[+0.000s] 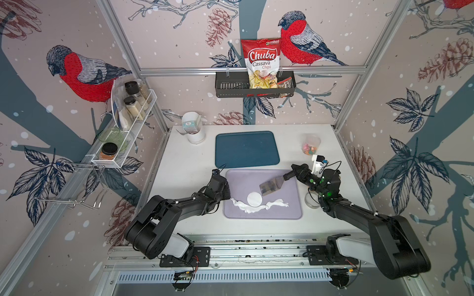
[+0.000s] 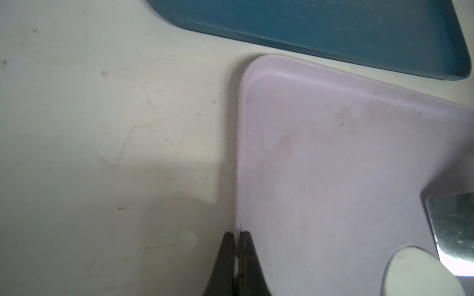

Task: Roll out the dumpling wrappers from the dough
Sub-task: Scoop the dumpling wrapper from the work surface.

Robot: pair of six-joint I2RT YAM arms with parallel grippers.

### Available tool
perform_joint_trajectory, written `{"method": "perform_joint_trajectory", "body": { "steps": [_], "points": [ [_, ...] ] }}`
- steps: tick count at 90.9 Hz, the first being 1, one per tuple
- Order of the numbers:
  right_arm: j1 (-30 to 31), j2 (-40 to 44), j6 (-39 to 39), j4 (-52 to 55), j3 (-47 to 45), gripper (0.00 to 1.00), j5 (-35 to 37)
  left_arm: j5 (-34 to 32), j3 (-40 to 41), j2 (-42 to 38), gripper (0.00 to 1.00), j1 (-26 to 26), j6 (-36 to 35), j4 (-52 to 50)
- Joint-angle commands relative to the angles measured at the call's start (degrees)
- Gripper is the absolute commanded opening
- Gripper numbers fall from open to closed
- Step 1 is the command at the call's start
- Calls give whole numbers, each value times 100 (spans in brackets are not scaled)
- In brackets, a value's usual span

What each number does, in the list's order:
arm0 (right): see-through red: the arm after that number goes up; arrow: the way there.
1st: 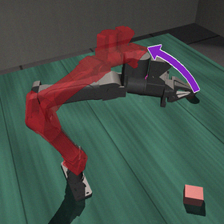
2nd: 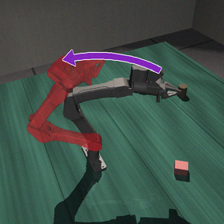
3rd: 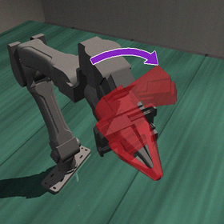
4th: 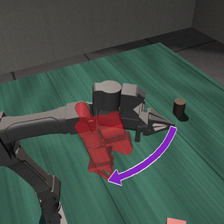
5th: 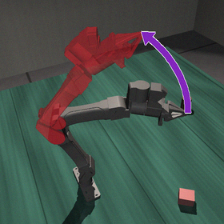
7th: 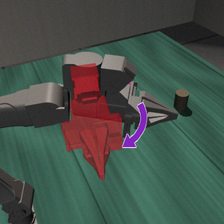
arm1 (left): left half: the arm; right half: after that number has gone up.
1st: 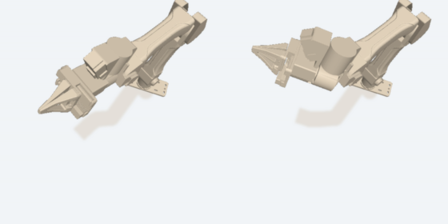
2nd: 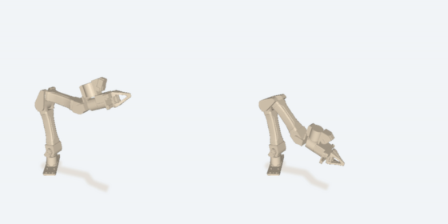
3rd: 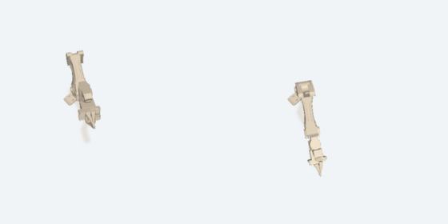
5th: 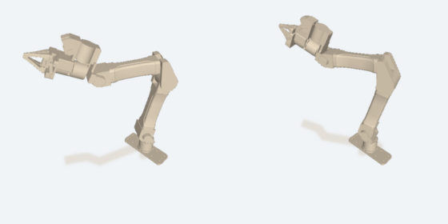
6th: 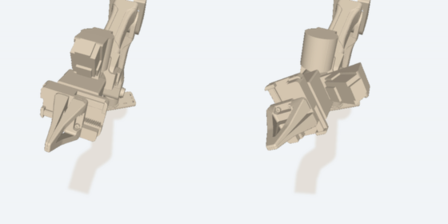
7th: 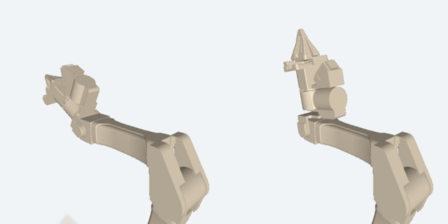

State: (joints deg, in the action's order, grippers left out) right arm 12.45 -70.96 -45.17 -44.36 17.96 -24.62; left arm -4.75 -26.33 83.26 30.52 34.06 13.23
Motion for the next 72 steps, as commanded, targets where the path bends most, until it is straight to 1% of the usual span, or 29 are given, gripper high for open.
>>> {"method": "perform_joint_trajectory", "body": {
  "steps": [1,26,49,70,72],
  "points": [
    [1,26,49,-149,-65,0,-218,122,13,17,0,-20,-40,-432],
    [16,-61,-244,-396,-299,0,-528,108,22,10,0,-15,-33,-435],
    [-43,16,-45,323,-189,0,-549,94,23,23,0,-19,-47,-453],
    [145,-58,123,397,-79,0,-716,101,7,5,0,-16,-39,-447],
    [162,-170,118,389,-70,0,-732,94,5,1,0,-19,-40,-452]
  ]
}}
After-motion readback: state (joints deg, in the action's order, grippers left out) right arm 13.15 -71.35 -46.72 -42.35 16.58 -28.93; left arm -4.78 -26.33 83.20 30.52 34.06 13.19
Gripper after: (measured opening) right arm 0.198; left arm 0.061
